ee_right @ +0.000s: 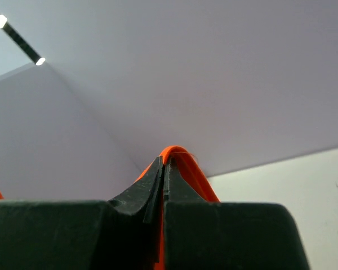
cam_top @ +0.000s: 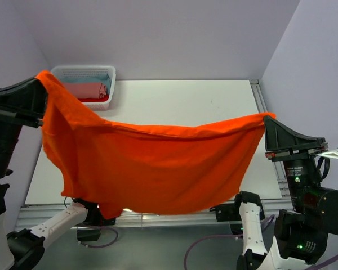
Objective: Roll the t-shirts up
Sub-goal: Flatten the tshirt
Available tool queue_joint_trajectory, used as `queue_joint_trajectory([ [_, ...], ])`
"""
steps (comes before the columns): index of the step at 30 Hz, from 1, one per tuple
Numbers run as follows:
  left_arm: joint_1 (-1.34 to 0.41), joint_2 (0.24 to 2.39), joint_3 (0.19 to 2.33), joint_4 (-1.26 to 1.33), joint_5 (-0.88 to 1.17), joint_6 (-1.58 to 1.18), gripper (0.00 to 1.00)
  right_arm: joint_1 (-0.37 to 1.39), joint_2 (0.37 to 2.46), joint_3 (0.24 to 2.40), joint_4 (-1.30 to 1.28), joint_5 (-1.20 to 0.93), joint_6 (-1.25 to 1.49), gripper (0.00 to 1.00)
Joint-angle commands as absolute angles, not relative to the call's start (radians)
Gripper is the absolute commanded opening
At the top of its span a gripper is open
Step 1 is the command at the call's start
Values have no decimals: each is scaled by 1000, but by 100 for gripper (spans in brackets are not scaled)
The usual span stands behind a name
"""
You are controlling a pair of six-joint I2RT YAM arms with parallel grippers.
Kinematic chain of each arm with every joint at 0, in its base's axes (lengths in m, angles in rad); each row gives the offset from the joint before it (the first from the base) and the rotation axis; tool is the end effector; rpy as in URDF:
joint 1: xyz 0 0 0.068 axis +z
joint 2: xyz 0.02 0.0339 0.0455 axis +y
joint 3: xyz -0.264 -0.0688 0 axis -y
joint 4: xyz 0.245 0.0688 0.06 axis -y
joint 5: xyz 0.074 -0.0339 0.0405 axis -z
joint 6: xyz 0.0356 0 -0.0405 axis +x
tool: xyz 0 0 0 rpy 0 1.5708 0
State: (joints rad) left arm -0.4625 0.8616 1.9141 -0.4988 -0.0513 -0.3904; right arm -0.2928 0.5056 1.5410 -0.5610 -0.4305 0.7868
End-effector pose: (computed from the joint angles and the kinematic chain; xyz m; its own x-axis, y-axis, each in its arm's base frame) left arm 0.0102 -0.0031 0.6140 0.2805 -0.5645 -0.7763 0.5551 0.7552 -0.3486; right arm -0.0369 0.0266 0.5313 0.2429 0.5989 -0.7631 -0.3755 0.7834 0.4953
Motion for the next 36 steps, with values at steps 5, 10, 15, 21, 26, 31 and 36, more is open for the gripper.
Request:
queue_joint_trajectory([
  [5, -465, 815, 1746, -468, -38, -419, 0, -298, 483, 1494, -755, -354, 736, 0],
  [10, -465, 778, 1640, -434, -20, -422, 0, -298, 414, 1387, -730, -356, 750, 0],
  [15, -465, 784, 1638, -426, -28, -410, 0, -298, 429, 1359, -704, -373, 755, 0],
  [21, -465, 805, 1767, -477, -12, -400, 0, -296, 451, 1419, -709, -393, 765, 0],
  [26, -465, 793, 1864, -499, 21, -417, 0, -296, 460, 1511, -730, -411, 772, 0],
  [31, -463, 805, 1965, -526, 35, -443, 0, -296, 500, 1675, -764, -425, 782, 0],
  [36, -465, 799, 2000, -514, 71, -469, 0, -296, 520, 1819, -791, -422, 788, 0],
])
